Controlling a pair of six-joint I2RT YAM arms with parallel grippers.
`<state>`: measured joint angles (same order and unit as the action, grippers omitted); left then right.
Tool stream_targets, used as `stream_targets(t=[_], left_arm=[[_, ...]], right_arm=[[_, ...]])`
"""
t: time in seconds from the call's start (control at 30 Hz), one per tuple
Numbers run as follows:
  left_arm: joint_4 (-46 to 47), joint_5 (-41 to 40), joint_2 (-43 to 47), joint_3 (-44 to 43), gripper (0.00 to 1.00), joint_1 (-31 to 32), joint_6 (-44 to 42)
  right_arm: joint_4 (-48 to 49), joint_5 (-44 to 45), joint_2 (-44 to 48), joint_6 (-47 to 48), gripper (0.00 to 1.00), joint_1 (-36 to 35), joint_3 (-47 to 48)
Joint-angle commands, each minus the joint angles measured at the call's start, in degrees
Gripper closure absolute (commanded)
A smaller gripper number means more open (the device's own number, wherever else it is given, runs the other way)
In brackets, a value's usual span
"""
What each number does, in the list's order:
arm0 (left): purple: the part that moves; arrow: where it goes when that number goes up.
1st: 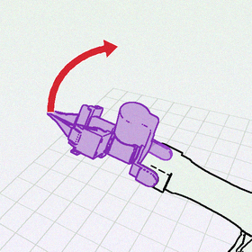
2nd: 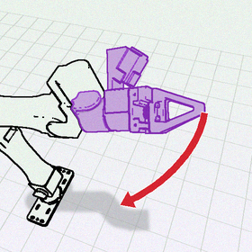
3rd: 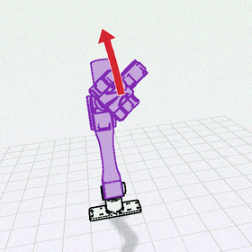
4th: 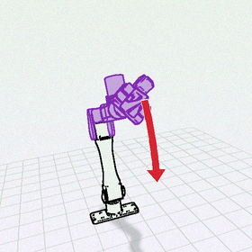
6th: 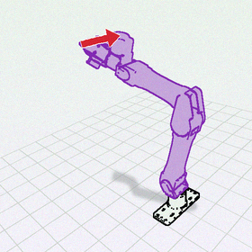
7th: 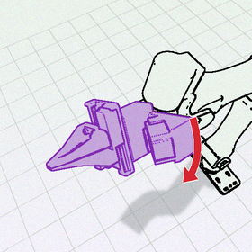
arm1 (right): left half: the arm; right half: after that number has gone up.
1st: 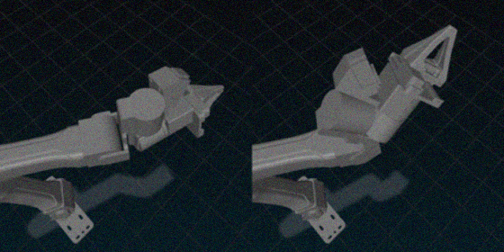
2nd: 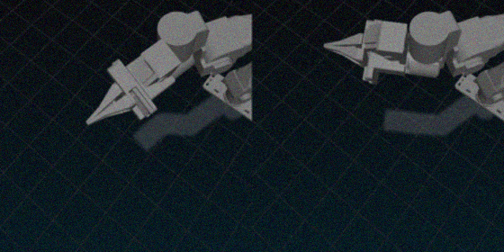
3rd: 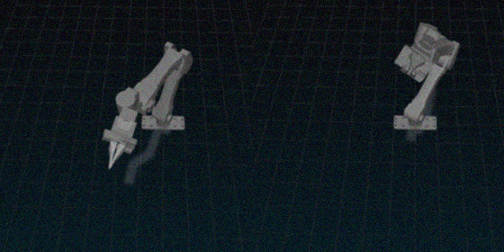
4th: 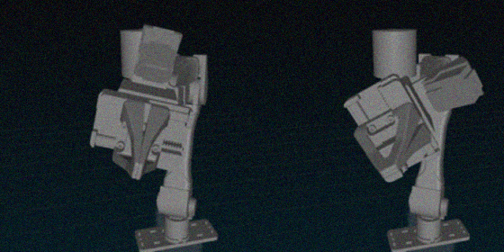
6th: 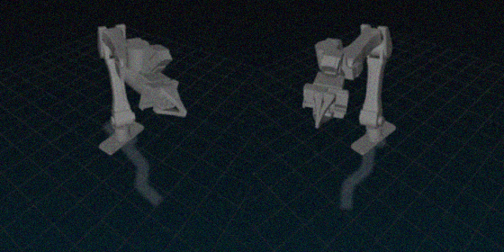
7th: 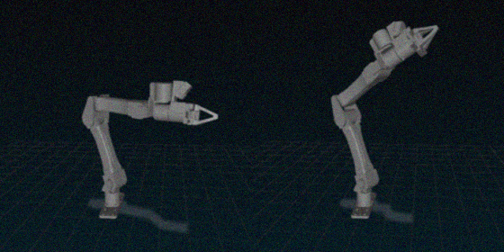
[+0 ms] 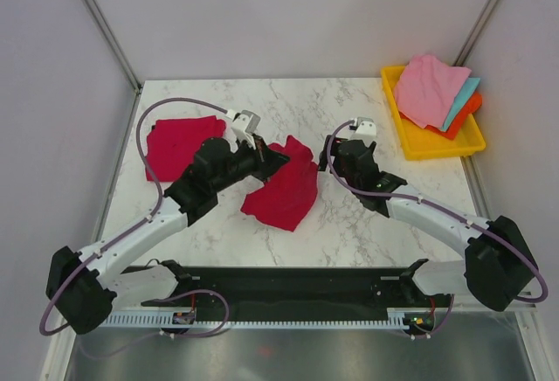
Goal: Fold and stack the t-shirts
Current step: Flatten the tshirt out
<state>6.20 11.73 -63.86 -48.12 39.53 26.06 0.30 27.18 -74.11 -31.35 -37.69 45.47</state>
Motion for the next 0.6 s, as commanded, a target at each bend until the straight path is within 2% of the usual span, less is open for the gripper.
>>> stream_targets(t=[0.0,0.1,0.2,0.27,0.3,0.37,0.57], left_arm=[[-2.1,-8.0,-1.2,0.2,0.93,-0.2,-3.4],[-7.4,-15.1,-7.6,-3.0,0.96,-0.7,-4.9],[-14.8,-21.6,-18.1,-8.7,0.97,-2.9,-4.4],[-16.6,-22.5,-21.6,-10.5,0.88,-4.3,-4.4],[-17.3,-23.3,-22.6,-11.6,0.72,-4.8,-4.6],[-17.6,-24.9,-24.3,-12.0,0.51,-4.9,-5.0],[-18.3,-26.3,-25.3,-12.2,0.45,-5.1,-4.9]], right_arm=[[3.8,-4.0,-0.6,0.6,0.11,0.4,-0.3],[3.8,-4.2,-1.0,0.1,0.11,0.6,-0.4],[3.8,-3.8,-0.3,-0.2,0.11,0.9,-1.0],[3.8,-3.9,0.0,-0.1,0.11,0.9,-1.1],[3.8,-4.0,0.0,0.0,0.11,0.9,-1.1],[3.8,-4.2,-0.3,0.0,0.11,0.9,-1.1],[3.8,-4.9,-1.2,0.0,0.11,1.0,-0.8]])
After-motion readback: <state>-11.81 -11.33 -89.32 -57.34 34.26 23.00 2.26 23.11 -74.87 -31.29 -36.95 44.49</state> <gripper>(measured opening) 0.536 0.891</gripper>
